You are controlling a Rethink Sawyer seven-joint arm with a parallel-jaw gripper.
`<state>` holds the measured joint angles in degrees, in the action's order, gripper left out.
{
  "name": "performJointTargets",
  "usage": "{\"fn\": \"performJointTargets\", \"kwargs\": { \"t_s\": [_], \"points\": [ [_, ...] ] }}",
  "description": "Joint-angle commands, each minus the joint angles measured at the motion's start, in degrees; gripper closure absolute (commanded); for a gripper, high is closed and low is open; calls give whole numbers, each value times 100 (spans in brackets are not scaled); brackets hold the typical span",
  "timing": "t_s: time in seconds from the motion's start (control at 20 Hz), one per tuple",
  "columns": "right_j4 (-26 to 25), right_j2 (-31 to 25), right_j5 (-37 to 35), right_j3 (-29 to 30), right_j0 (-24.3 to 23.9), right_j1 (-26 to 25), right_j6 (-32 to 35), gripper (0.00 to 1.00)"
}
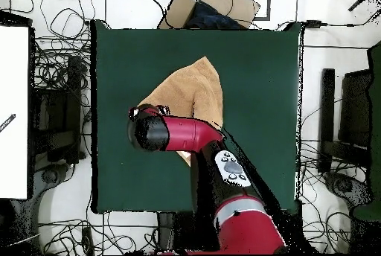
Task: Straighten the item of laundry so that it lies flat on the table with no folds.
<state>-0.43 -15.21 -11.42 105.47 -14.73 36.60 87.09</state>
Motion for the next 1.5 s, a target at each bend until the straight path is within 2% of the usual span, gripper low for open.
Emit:
{"fn": "performJointTargets", "kwargs": {
  "t_s": [0.05,0.2,0.4,0.7,1.4,1.5],
  "points": [
    [23,53,-465,206,204,-72,901,0],
    [-110,377,-232,360,266,-316,970,0],
    [-210,351,-13,170,126,-805,803,0],
    [-107,370,-16,-262,126,-1238,759,0],
    [-475,244,1589,-136,-215,-1770,992,0],
    [-505,282,1649,-112,-219,-1773,1016,0]
  ]
}}
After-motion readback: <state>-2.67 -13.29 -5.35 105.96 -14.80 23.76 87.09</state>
